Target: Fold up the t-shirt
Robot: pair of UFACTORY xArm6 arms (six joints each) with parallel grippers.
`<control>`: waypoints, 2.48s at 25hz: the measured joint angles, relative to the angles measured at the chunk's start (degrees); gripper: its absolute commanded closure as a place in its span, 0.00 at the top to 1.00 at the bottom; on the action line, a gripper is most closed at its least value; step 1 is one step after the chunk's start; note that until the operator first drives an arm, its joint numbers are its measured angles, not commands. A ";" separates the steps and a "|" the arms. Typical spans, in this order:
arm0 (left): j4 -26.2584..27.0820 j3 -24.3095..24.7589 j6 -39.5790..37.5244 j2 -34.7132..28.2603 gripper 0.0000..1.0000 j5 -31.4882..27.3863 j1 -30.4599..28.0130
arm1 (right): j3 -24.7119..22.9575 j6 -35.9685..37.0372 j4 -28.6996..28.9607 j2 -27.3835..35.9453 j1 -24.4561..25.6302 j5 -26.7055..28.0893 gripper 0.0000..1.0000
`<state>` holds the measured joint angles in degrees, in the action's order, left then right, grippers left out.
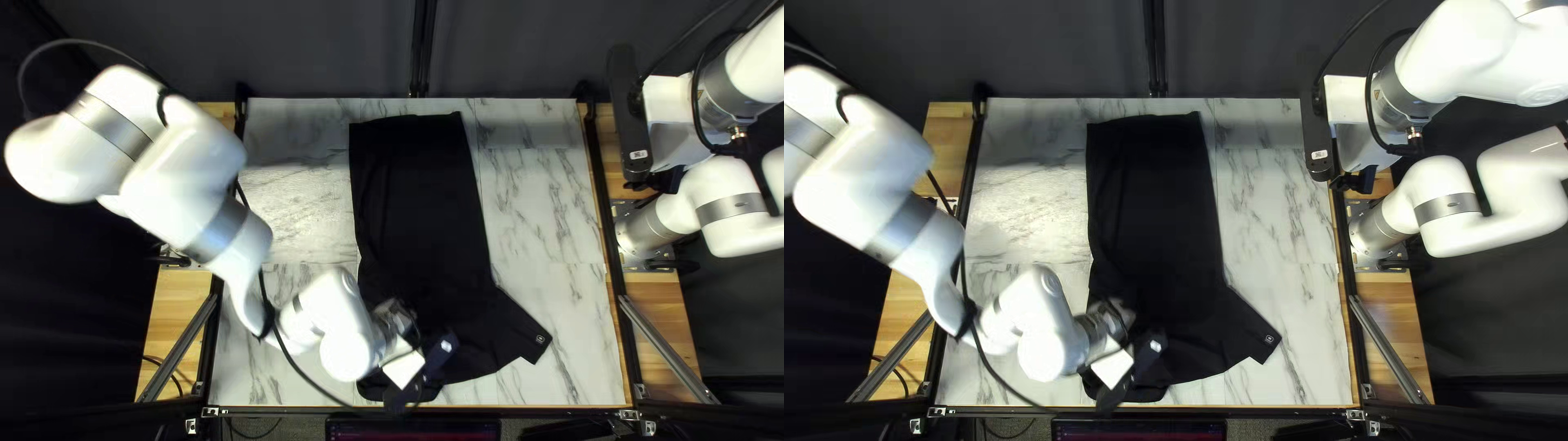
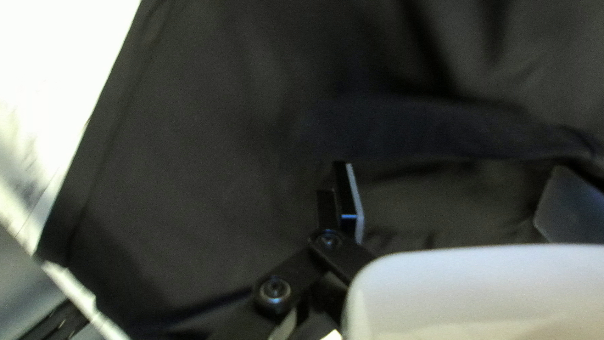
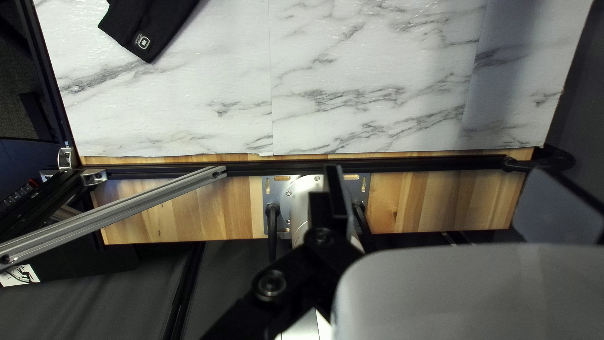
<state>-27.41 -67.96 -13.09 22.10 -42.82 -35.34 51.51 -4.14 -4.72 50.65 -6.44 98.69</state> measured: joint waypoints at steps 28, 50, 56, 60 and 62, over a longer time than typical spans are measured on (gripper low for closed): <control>17.23 11.18 47.40 -10.94 1.00 11.82 18.10 | 0.00 0.00 0.00 0.00 0.00 0.00 1.00; -2.39 7.97 6.94 -10.61 1.00 -2.33 9.52 | 0.00 0.00 0.00 0.00 0.00 0.00 1.00; -2.45 8.03 6.65 -10.67 1.00 -2.30 9.56 | 0.00 0.00 0.00 0.00 0.00 0.00 1.00; -2.10 7.37 2.54 -11.00 1.00 -2.49 10.03 | 0.00 0.00 0.00 0.00 0.00 0.00 1.00; -1.18 7.14 -2.33 -11.22 1.00 -2.10 10.10 | 0.00 0.00 0.00 0.00 0.00 0.00 1.00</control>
<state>-28.59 -60.81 -15.42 10.88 -44.92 -25.25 51.51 -4.14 -4.72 50.65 -6.44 98.69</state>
